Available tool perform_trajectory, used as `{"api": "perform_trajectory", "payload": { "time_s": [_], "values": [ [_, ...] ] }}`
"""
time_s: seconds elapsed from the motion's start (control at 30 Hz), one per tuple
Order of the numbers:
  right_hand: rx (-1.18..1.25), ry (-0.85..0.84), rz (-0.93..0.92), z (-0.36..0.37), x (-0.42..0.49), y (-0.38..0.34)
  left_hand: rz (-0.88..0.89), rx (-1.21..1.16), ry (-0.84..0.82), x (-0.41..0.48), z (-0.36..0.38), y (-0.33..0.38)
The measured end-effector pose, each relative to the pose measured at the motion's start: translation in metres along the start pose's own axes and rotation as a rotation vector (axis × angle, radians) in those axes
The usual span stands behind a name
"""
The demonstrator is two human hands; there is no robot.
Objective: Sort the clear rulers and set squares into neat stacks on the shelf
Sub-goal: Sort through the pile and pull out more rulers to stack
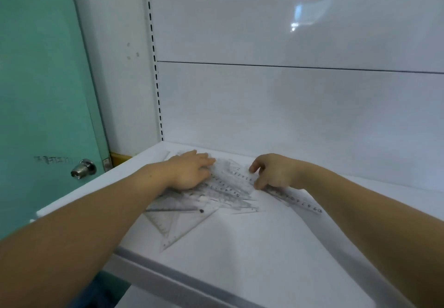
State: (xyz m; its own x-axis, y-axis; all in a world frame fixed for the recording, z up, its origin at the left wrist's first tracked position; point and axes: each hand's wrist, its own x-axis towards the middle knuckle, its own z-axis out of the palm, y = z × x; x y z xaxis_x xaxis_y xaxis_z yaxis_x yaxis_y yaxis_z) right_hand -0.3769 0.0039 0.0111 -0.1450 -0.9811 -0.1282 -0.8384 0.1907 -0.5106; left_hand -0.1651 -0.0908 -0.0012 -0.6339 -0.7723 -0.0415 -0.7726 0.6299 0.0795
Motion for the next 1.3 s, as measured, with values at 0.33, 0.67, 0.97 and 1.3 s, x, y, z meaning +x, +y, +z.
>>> {"api": "perform_trajectory", "payload": {
  "time_s": [0.33,0.67,0.97,1.3],
  "values": [
    [-0.241,0.237,0.03,0.004,-0.016,-0.007,0.067,0.083,0.178,-0.003,-0.018,-0.021],
    [-0.311,0.315,0.083,0.015,-0.05,-0.012,0.206,0.417,0.441,-0.02,-0.019,-0.015],
    [-0.3,0.458,0.241,0.002,-0.095,0.008,0.308,0.094,0.273,-0.025,-0.019,-0.001],
    [-0.346,0.616,0.44,-0.023,-0.193,0.066,0.435,-0.241,0.205,-0.042,-0.015,0.099]
  ]
}}
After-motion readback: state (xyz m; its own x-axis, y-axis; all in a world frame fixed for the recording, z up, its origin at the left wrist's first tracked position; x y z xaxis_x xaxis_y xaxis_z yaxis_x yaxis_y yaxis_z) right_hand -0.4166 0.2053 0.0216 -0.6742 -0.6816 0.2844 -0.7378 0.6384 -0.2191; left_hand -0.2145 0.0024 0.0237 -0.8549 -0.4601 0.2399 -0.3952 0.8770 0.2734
